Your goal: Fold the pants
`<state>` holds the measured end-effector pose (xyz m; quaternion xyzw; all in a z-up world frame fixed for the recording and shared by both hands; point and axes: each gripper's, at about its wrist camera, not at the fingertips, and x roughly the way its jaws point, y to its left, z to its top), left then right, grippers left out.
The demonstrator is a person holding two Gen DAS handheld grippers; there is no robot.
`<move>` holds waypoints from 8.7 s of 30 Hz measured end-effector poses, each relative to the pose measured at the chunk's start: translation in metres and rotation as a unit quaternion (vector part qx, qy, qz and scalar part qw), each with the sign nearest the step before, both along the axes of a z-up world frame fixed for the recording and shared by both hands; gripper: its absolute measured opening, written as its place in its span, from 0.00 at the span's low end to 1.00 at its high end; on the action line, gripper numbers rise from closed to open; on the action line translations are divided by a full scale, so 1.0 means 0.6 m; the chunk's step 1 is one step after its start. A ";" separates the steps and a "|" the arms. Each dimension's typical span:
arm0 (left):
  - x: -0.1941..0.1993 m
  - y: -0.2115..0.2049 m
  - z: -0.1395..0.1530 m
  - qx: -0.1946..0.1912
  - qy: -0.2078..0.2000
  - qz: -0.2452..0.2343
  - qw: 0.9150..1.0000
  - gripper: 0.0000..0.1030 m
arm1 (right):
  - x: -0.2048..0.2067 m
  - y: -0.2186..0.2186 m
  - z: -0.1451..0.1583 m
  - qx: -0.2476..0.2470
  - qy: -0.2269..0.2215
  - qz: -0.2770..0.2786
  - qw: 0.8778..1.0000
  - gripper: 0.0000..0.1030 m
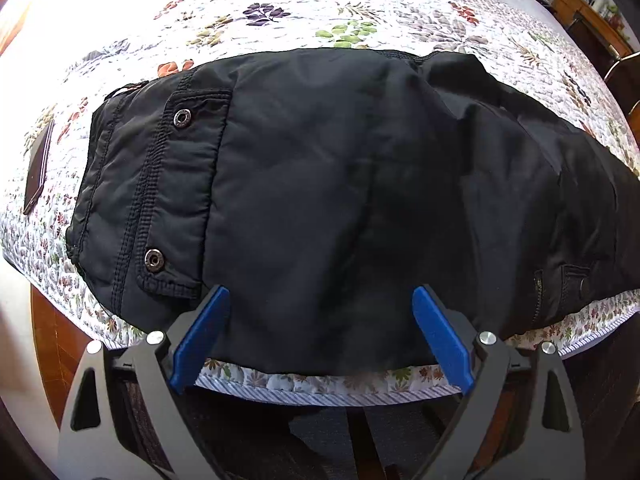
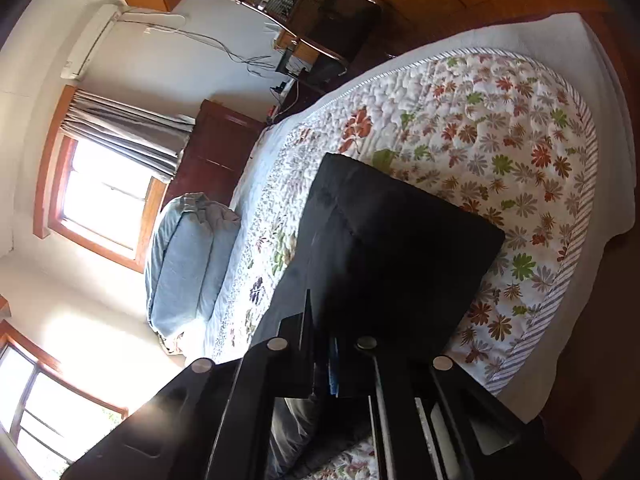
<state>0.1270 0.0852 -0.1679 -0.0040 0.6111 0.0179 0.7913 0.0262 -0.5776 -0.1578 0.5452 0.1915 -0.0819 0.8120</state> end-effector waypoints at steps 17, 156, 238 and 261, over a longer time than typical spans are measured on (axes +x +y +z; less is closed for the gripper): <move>0.009 -0.040 -0.013 -0.006 0.002 -0.020 1.000 0.91 | -0.068 -0.012 -0.037 0.013 0.002 -0.025 1.000 0.54; -0.087 0.336 -0.071 -0.428 -0.115 0.331 0.833 0.91 | 0.154 0.670 0.096 -0.438 0.057 0.413 0.797 0.57; 0.082 -0.054 0.095 -0.148 -0.256 -0.043 0.954 0.95 | 0.420 0.723 0.043 -0.051 0.036 0.558 0.828 0.19; 0.084 -0.100 0.087 -0.082 -0.213 -0.049 0.972 0.97 | 0.337 0.453 0.177 0.019 -0.063 0.442 0.895 0.16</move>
